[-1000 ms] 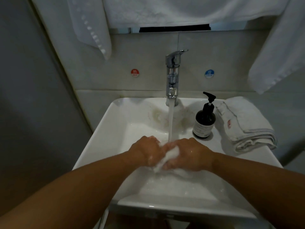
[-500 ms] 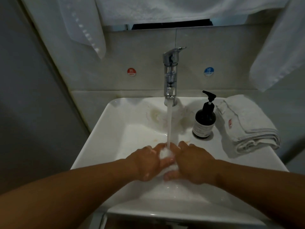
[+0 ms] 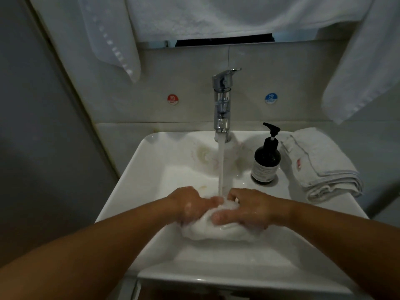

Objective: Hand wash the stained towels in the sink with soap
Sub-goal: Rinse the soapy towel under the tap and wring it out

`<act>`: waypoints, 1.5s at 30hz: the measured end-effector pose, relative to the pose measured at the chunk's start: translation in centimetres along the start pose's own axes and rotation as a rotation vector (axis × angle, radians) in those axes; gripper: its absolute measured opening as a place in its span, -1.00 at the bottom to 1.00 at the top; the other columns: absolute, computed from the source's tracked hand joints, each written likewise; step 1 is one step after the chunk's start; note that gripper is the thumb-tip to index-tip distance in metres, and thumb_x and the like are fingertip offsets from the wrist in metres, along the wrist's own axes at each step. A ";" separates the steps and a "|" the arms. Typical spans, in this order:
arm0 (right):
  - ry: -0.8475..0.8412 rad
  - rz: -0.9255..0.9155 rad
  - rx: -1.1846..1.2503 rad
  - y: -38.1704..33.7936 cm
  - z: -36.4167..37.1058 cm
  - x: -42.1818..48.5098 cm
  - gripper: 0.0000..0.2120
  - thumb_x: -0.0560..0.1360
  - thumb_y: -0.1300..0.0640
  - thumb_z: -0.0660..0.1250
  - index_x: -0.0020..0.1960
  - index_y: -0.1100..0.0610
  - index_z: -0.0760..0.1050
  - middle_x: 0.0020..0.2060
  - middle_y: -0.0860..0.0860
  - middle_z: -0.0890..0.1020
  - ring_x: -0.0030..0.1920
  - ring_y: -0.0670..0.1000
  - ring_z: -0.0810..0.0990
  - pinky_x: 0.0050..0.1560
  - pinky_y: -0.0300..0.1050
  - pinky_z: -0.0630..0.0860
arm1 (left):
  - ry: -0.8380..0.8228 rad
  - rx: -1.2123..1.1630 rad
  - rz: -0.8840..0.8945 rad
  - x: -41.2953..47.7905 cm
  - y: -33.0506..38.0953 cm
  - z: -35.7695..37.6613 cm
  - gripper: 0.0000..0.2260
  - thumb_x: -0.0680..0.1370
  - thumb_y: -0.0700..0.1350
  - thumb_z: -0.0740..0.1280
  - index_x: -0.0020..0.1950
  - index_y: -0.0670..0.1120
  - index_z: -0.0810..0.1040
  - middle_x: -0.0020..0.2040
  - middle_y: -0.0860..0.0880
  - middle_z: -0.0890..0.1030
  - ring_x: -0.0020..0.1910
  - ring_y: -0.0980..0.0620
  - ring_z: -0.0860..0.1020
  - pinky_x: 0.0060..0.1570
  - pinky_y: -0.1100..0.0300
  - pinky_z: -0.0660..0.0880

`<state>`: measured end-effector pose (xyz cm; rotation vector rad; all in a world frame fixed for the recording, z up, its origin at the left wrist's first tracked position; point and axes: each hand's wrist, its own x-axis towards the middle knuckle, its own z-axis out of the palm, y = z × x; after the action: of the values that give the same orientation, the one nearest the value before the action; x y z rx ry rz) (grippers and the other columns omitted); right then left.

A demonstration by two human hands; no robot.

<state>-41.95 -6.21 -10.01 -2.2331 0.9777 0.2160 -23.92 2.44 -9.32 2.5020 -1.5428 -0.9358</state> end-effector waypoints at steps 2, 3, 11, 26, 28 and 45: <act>0.131 -0.012 -0.158 -0.1 0.3 -1.1 -0.31 0.34 -0.63 0.16 0.16 -0.12 0.51 0.03 -0.13 0.61 0.01 -0.10 0.59 0.08 -0.06 0.57 | 0.131 0.083 0.122 -0.9 -0.6 -0.1 -0.36 0.58 0.42 0.10 0.28 -0.06 0.59 0.23 -0.10 0.64 0.16 -0.06 0.59 0.21 0.07 0.50; 0.165 -0.082 -0.192 -0.1 0.6 -1.6 -0.32 0.40 -0.61 0.09 0.27 -0.17 0.48 0.10 -0.12 0.60 0.08 -0.09 0.57 0.14 -0.03 0.54 | 0.121 0.073 0.195 -1.5 -0.8 0.0 -0.37 0.58 0.42 0.08 0.40 0.00 0.50 0.33 -0.09 0.59 0.25 -0.08 0.55 0.27 0.05 0.45; 0.057 -0.168 -0.332 -0.3 2.9 -0.8 0.14 0.24 -0.43 0.50 0.58 -0.20 -0.10 0.45 0.02 0.30 0.33 0.10 0.43 0.34 0.03 0.44 | 0.001 0.213 0.261 -2.6 -0.2 3.2 -0.32 0.59 0.41 0.06 0.62 0.15 0.00 0.46 -0.17 0.32 0.35 -0.18 0.46 0.34 -0.01 0.42; -0.050 0.037 0.235 -0.9 0.5 -0.4 -0.32 0.27 -0.34 0.57 0.23 -0.07 0.42 0.04 -0.09 0.57 -0.05 -0.06 0.61 -0.37 -0.28 0.53 | -0.045 -0.103 0.052 -0.1 -0.7 0.3 -0.18 0.40 0.56 0.19 0.32 -0.07 0.60 0.26 -0.07 0.63 0.11 -0.07 0.63 0.11 0.13 0.53; 0.052 -0.005 0.094 -0.5 0.6 -0.9 -0.36 0.40 -0.33 0.46 0.35 -0.07 0.39 0.14 -0.06 0.56 0.05 -0.03 0.61 -0.15 -0.22 0.58 | 0.011 -0.031 0.134 -0.5 -1.0 0.0 -0.32 0.51 0.46 0.17 0.47 0.05 0.44 0.42 -0.06 0.50 0.29 -0.10 0.53 0.23 0.10 0.46; 0.190 -0.104 -0.345 -0.6 1.5 1.6 -0.19 0.23 -0.57 0.36 0.29 -0.09 0.39 0.05 -0.02 0.59 -0.05 0.02 0.58 -0.04 -0.06 0.57 | 0.285 0.287 0.199 1.1 -0.7 2.8 -0.46 0.62 0.32 -0.03 0.26 -0.07 0.43 -0.03 -0.11 0.50 -0.02 -0.17 0.55 0.01 -0.05 0.52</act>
<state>-40.23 -5.90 -11.53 -2.6522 0.9789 0.1345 -24.51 2.63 -12.34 2.4550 -1.8889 -0.3342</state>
